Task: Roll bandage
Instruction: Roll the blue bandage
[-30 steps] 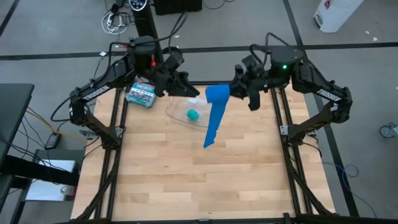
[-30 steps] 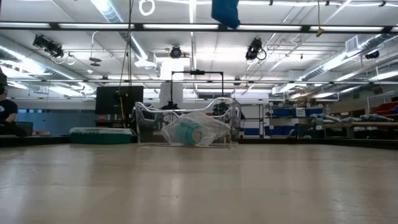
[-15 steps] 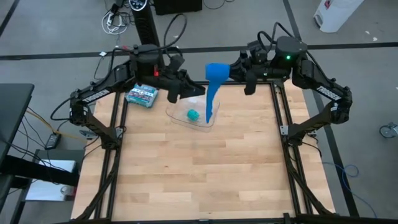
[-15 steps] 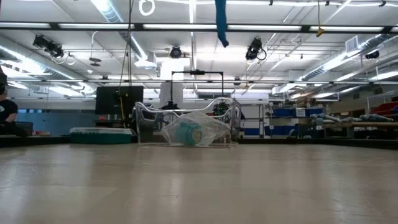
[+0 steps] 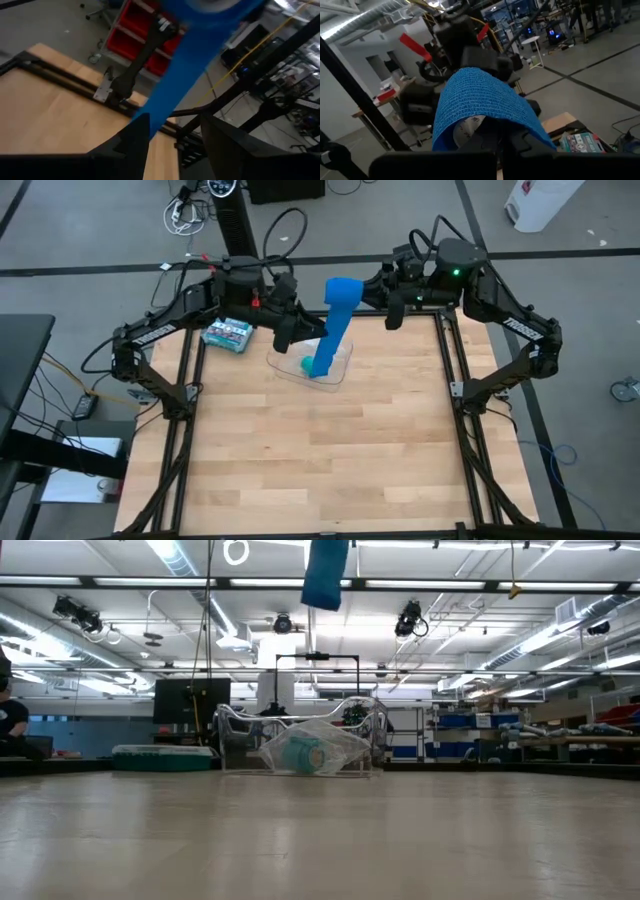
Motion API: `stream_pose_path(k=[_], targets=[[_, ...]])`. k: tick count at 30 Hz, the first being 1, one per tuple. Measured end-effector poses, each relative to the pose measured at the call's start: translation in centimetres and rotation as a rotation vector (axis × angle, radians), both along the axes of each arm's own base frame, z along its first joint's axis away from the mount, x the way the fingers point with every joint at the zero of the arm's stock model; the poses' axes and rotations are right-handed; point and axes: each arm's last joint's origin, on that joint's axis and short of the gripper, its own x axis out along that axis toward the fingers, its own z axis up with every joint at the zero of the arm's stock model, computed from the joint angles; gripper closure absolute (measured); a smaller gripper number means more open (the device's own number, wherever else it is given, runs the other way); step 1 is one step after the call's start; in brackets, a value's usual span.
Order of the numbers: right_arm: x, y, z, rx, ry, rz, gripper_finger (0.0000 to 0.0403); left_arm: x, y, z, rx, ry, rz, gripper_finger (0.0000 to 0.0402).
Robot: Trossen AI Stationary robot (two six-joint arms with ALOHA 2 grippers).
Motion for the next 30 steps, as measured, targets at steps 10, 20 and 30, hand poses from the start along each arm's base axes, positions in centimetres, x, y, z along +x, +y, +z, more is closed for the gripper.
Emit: stream_pose_path(k=[10,20,30], targets=[[0.1,0.1,0.3,0.018,-0.038,-0.029,0.0403,0.0,0.4,-0.2,0.027,0.025,0.13,0.0225],[0.2,0.4,0.3,0.02,-0.039,-0.041,0.0403,1.0,0.5,-0.8,-0.019,0.042,0.167,0.0311],[0.0,-0.1,0.0,0.024,-0.003,-0.069,0.0403,1.3,0.1,-0.2,-0.091,-0.031,0.073,0.0396]])
